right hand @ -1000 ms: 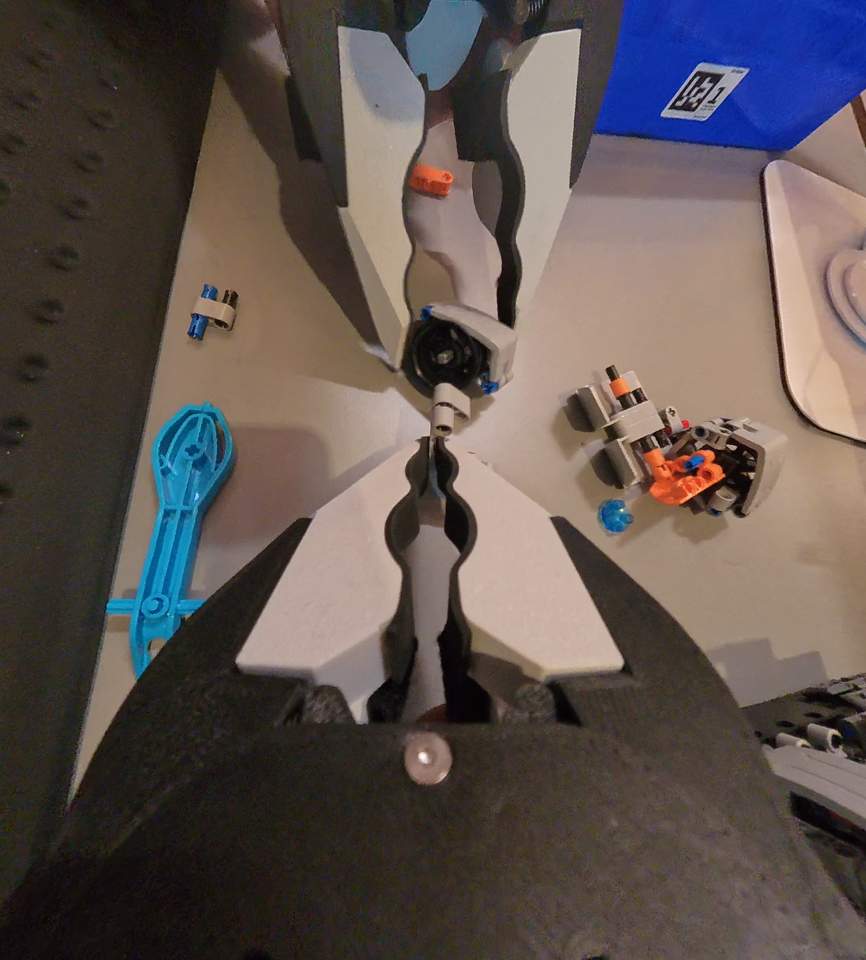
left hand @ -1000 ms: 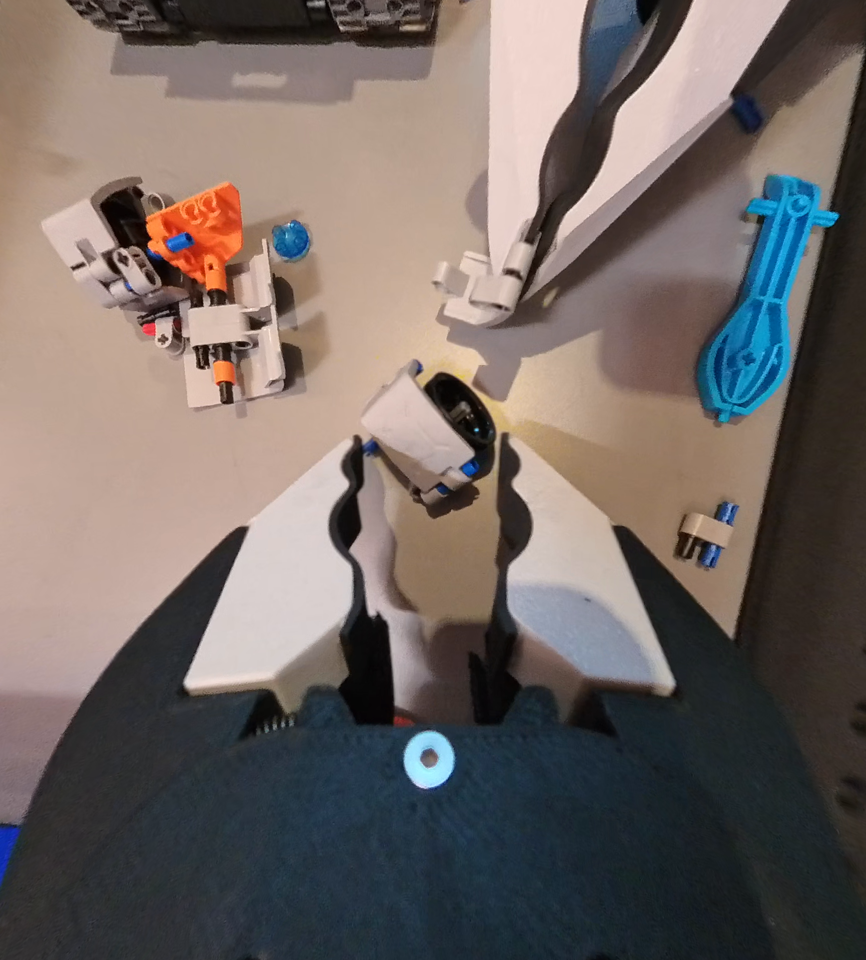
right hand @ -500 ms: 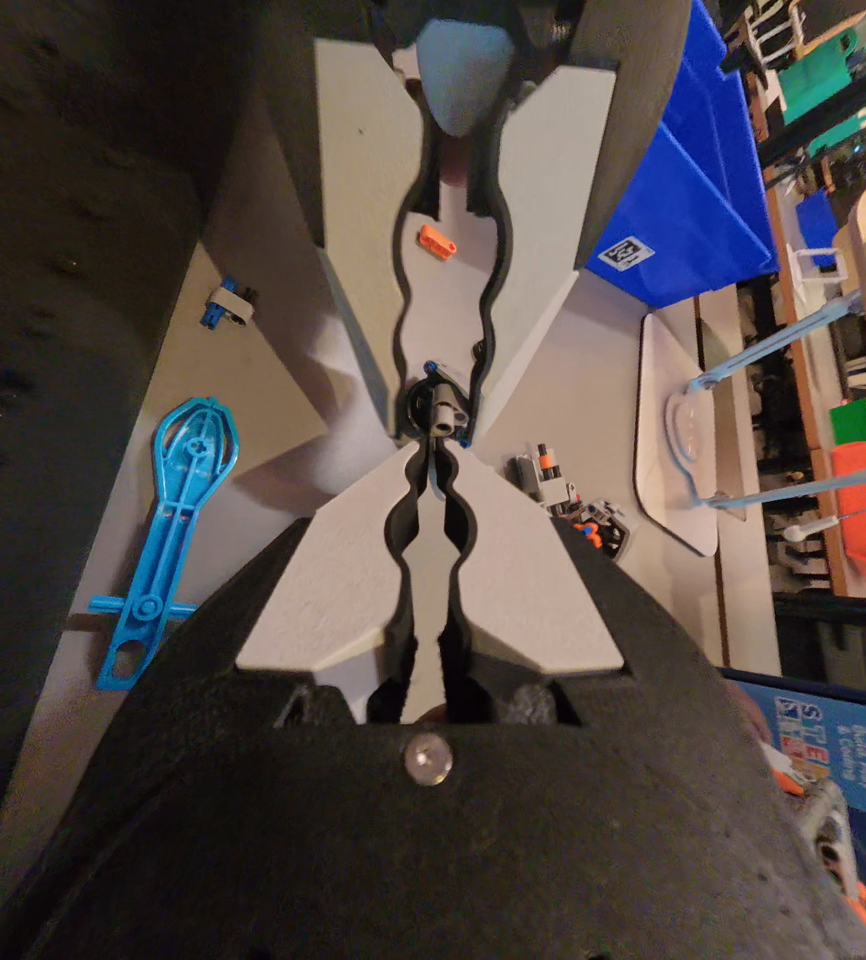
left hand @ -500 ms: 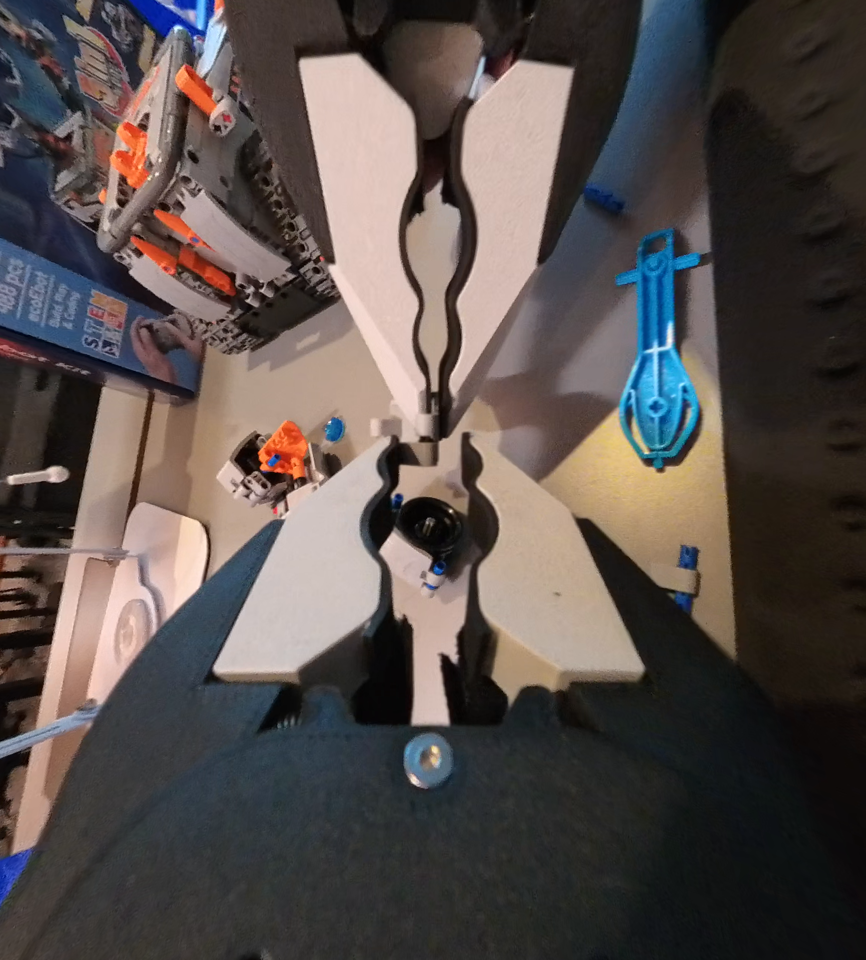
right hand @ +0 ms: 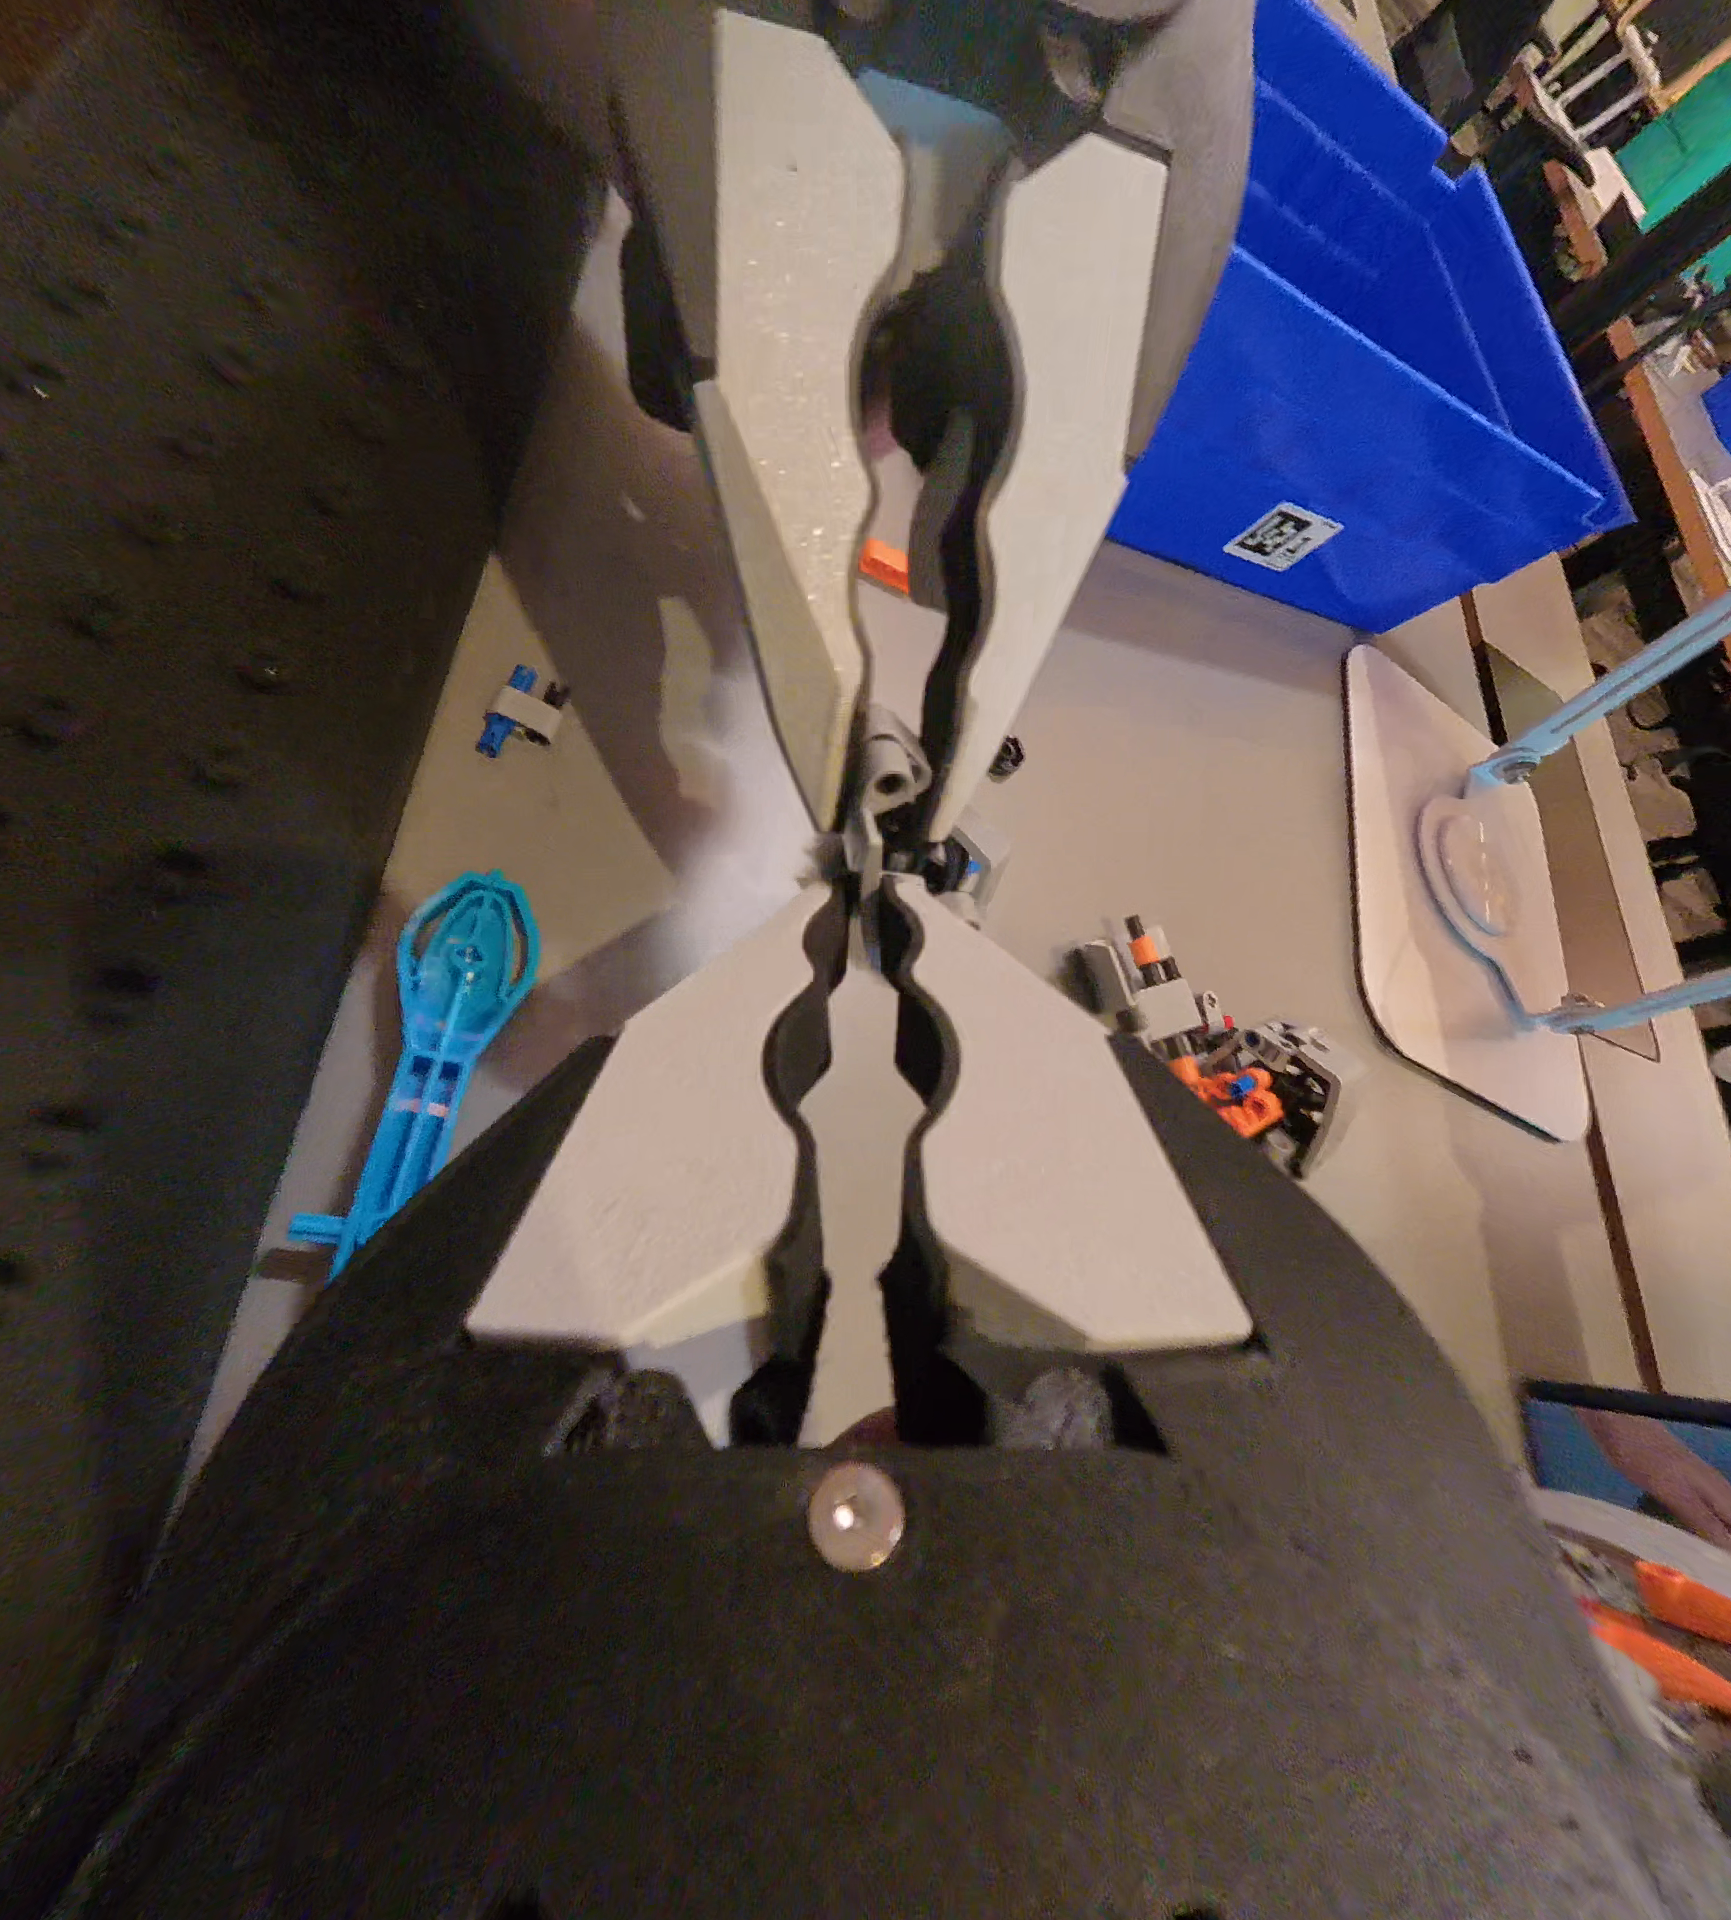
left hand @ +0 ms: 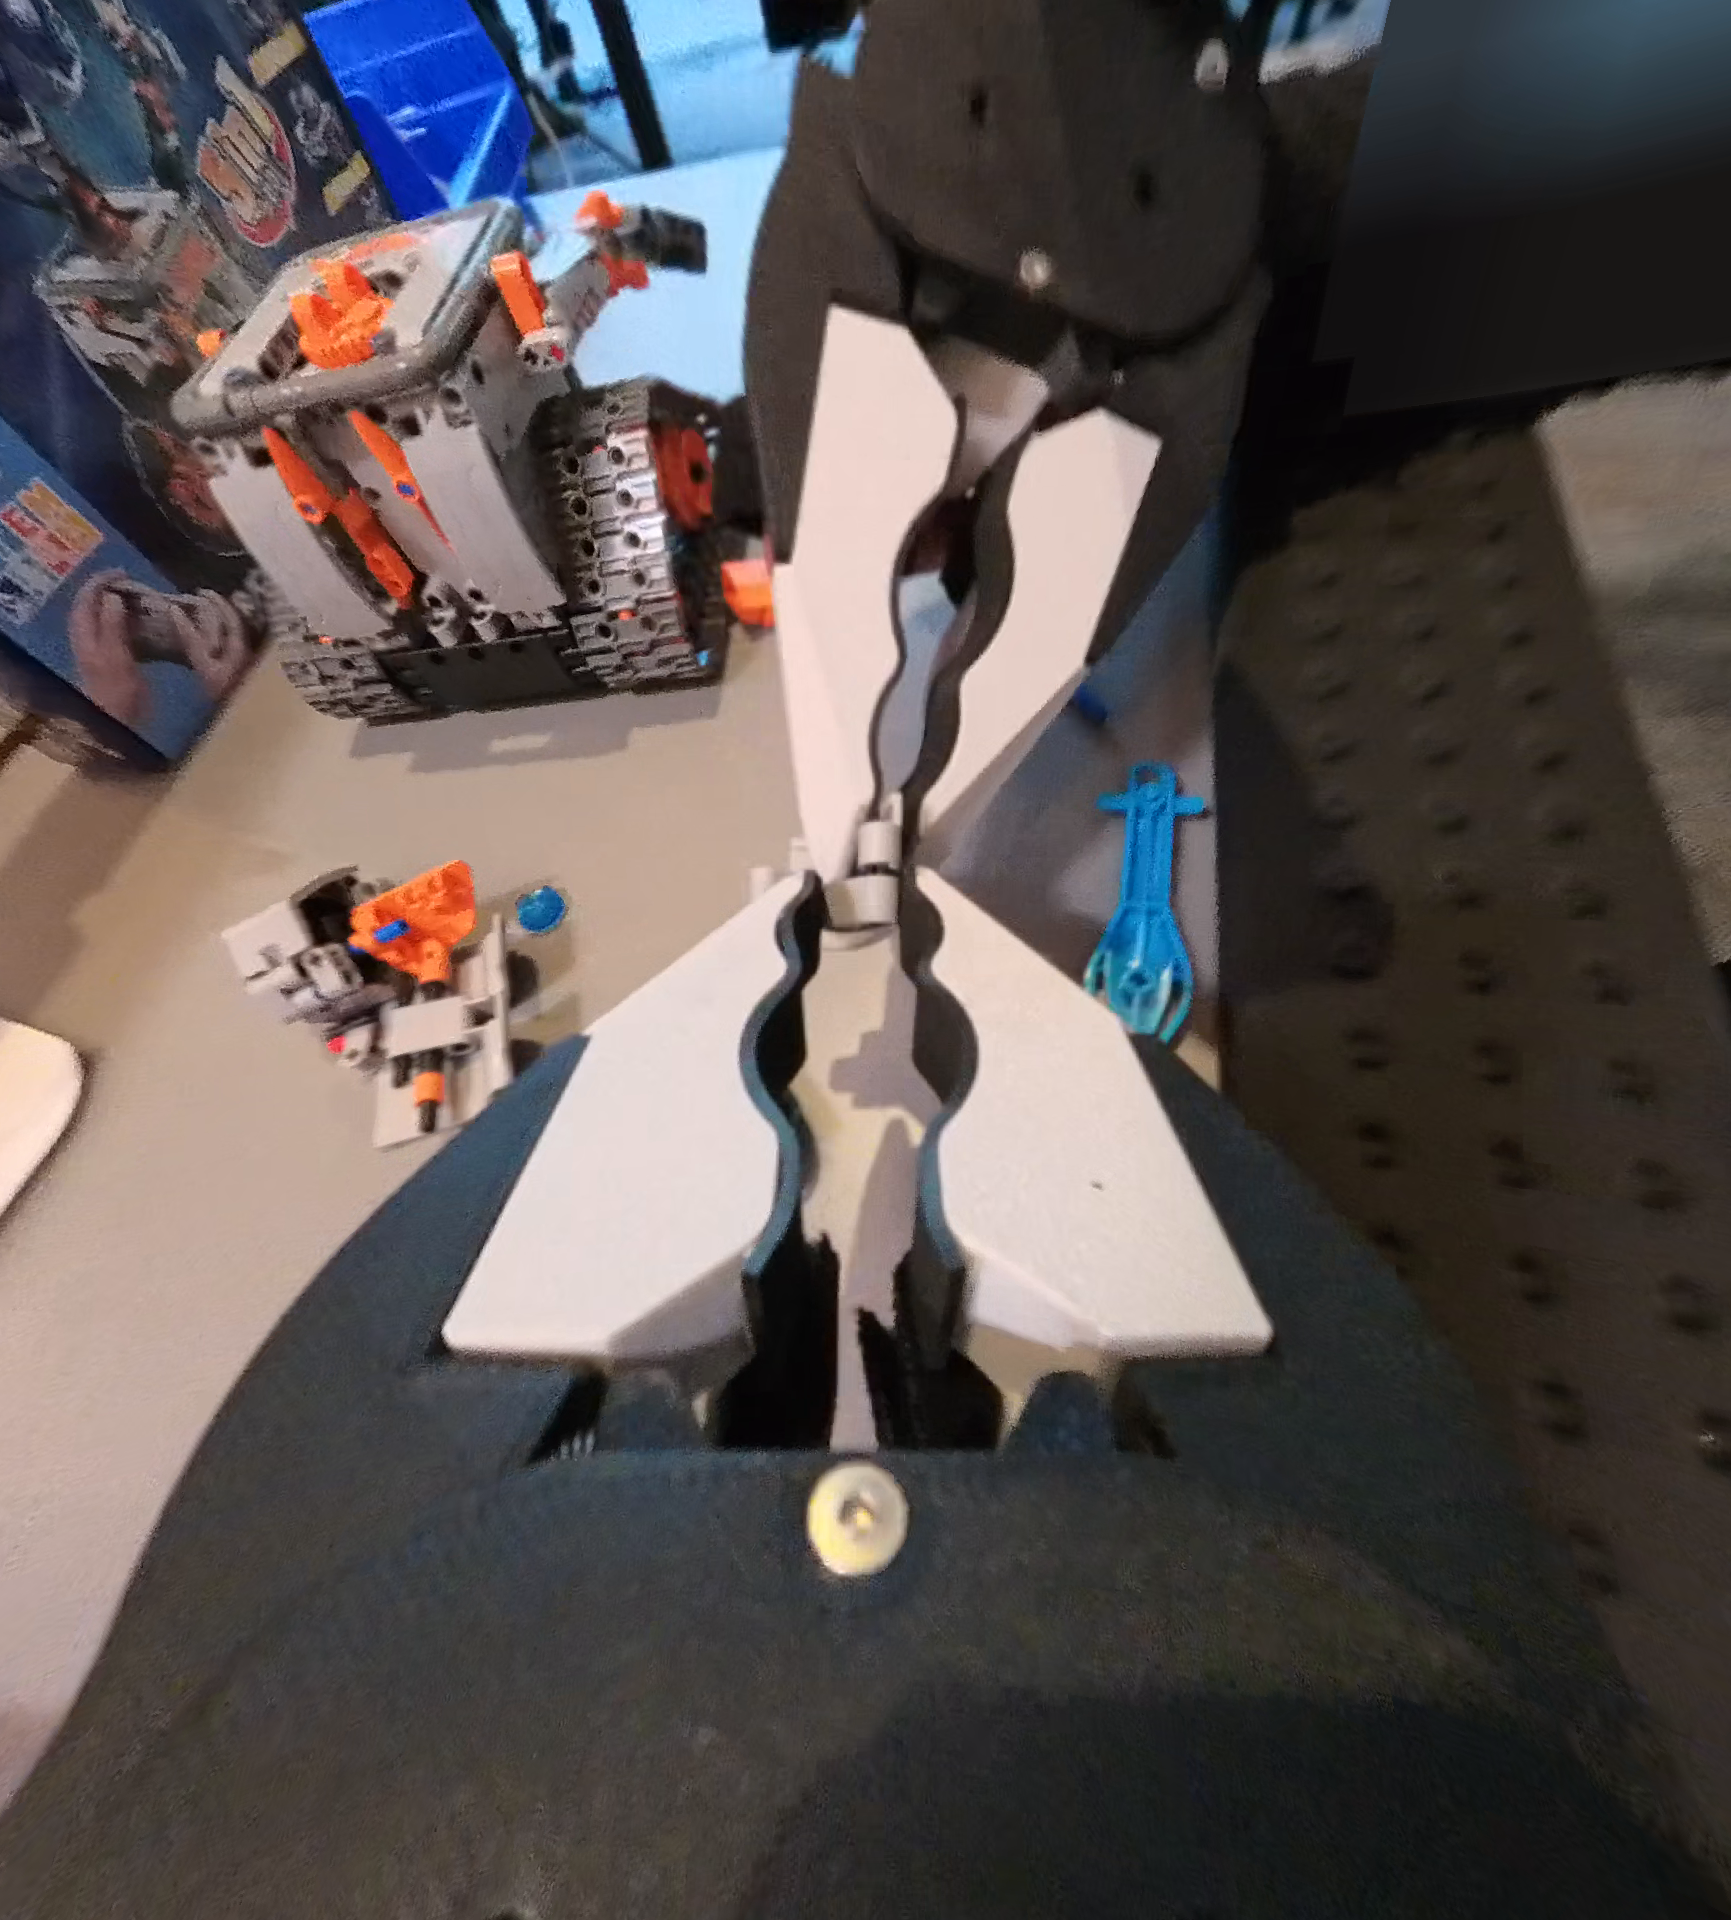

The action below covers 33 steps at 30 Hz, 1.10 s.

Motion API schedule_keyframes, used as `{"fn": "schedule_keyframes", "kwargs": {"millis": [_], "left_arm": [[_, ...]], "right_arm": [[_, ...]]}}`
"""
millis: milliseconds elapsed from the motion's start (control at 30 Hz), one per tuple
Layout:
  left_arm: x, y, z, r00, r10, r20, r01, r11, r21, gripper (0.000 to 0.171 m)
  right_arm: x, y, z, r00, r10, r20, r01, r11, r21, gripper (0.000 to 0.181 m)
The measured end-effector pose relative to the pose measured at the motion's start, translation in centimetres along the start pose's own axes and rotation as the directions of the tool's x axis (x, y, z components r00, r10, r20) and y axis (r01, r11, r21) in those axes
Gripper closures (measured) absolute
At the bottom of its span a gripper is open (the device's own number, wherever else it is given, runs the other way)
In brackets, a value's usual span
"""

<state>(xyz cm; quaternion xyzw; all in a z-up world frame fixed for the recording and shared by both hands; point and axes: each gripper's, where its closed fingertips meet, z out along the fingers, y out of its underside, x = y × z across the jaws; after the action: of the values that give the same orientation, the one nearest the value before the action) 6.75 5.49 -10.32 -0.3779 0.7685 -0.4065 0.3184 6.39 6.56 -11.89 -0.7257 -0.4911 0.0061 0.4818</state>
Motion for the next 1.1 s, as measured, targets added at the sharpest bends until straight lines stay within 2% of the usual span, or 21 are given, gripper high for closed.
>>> {"fn": "schedule_keyframes", "kwargs": {"millis": [67,133,167,233,367,433,533,600,667,700,767,933,1100], "left_arm": [[0.0,-0.3,-0.2,0.998,-0.056,-0.035,0.057,0.998,0.031,0.158],[-0.2,-0.4,-0.4,0.996,-0.070,-0.047,0.072,0.997,0.039,0.152],[-0.5,-0.4,-0.4,0.997,-0.068,-0.030,0.069,0.997,0.035,0.144],[-0.8,-0.2,-0.5,0.999,-0.033,0.000,0.033,0.999,0.021,0.141],[-2.0,0.0,-0.9,0.990,0.089,0.106,-0.086,0.996,-0.034,0.125],[-2.2,-0.1,-1.2,0.961,0.226,0.159,-0.214,0.973,-0.091,0.122],[-0.4,0.5,-0.9,0.889,0.443,0.116,-0.415,0.886,-0.206,0.127],[1.2,1.8,-0.3,0.860,0.509,0.028,-0.483,0.832,-0.274,0.129],[1.9,2.3,0.1,0.825,0.564,0.022,-0.532,0.791,-0.302,0.140],[2.3,2.7,0.2,0.820,0.572,0.006,-0.542,0.780,-0.314,0.152],[2.3,2.8,0.5,0.804,0.594,0.028,-0.556,0.767,-0.320,0.157],[1.6,2.7,0.3,0.828,0.551,0.104,-0.496,0.806,-0.323,0.164],[-0.1,2.2,-0.5,0.930,0.313,0.193,-0.261,0.932,-0.250,0.164]], "right_arm": [[-0.2,-0.4,-0.1,0.996,0.073,0.045,-0.075,0.997,0.033,0.181],[-0.2,-1.0,-0.4,0.970,0.211,0.121,-0.222,0.972,0.078,0.181],[0.0,-1.2,-0.6,0.945,0.283,0.162,-0.301,0.948,0.100,0.181],[0.3,-1.5,-1.0,0.878,0.410,0.247,-0.448,0.886,0.122,0.181],[0.1,-1.1,-1.3,0.748,0.547,0.376,-0.614,0.785,0.079,0.181],[-1.0,-0.3,-1.0,0.746,0.538,0.391,-0.588,0.809,0.009,0.181],[-3.0,0.3,-0.4,0.760,0.503,0.411,-0.521,0.850,-0.077,0.181],[-3.9,0.2,-0.2,0.759,0.485,0.434,-0.494,0.864,-0.102,0.181],[-4.6,0.2,-0.1,0.758,0.468,0.453,-0.471,0.875,-0.116,0.181],[-4.8,0.1,-0.1,0.755,0.464,0.464,-0.467,0.877,-0.117,0.181],[-5.2,0.1,-0.2,0.755,0.453,0.474,-0.454,0.883,-0.122,0.181],[-4.0,-0.3,-0.1,0.768,0.468,0.437,-0.487,0.870,-0.076,0.179],[-1.2,-0.7,-0.5,0.811,0.480,0.335,-0.514,0.858,0.016,0.160]]}}
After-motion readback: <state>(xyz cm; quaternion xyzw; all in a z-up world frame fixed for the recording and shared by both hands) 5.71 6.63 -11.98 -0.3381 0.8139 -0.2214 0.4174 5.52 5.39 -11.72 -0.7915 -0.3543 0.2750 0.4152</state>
